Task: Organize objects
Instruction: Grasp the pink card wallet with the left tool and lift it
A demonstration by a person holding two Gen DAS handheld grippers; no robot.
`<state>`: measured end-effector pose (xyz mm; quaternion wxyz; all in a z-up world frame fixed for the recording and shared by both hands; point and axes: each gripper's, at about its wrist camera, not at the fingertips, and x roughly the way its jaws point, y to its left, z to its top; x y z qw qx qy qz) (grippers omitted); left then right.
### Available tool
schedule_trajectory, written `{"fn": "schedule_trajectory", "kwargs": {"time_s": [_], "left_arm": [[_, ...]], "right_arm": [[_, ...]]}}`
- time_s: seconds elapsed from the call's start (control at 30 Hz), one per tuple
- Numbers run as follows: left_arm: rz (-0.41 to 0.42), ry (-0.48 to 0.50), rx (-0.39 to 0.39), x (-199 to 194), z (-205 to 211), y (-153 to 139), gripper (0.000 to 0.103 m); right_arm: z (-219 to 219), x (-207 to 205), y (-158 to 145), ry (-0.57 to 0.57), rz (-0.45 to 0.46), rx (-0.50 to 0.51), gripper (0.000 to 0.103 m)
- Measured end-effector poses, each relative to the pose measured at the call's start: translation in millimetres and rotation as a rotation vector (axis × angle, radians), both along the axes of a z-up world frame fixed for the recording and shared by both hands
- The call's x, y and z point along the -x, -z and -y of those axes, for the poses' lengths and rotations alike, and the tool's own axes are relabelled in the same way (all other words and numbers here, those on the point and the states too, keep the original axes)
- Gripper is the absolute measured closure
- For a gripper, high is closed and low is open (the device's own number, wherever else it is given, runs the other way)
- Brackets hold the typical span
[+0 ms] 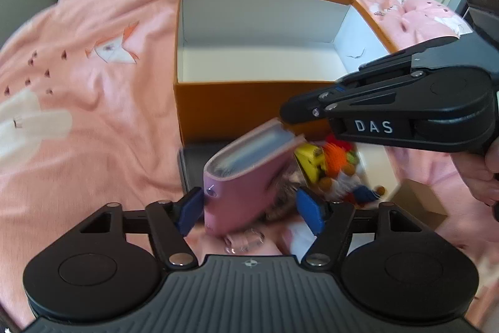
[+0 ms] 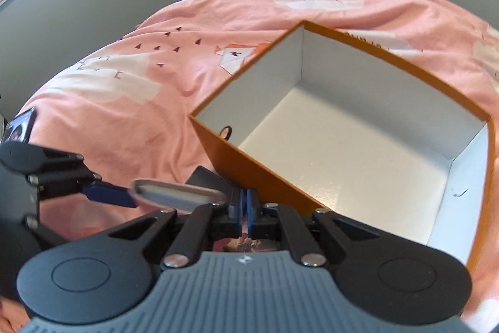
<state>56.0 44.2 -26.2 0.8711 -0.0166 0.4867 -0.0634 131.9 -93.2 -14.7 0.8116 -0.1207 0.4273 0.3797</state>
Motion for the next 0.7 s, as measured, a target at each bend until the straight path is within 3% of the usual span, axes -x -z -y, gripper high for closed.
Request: {"fn": "schedule_trajectory", "kwargs": {"time_s": [0.07, 0.2, 0.3, 0.43, 0.57, 0.7], "left_arm": [[-0.001, -0.016, -0.022, -4.0, 0.7, 5.6, 0.03], [0.003, -0.046, 0.013, -7.4, -7.8, 11.2, 0.038], [-0.001, -0.071, 0.015, -10.5, -8.7, 11.9, 0.038], [-0.012, -0.057, 0.015, -12.2, 0.9, 12.3, 0.021], [-0.038, 0.015, -0.092, -18.5, 26.7, 22.2, 0.017], [-0.089, 0.03, -0.136, -29.5, 38.2, 36.8, 0.016]], "right_arm": [[0.8, -3.8, 4.9, 0.014, -0.01, 0.0, 0.099], [5.5, -1.9, 10.3, 0.003, -0.037, 0.007, 0.095], [7.4, -1.4, 19.7, 0.017, -0.037, 0.049, 0.095], [15.3, -2.1, 36.2, 0.027, -0.097, 0.069, 0.095], [24.8, -0.3, 43.3, 0.058, -0.104, 0.09, 0.094], [39.5, -3.9, 44.7, 0.086, -0.151, 0.063, 0.09]]}}
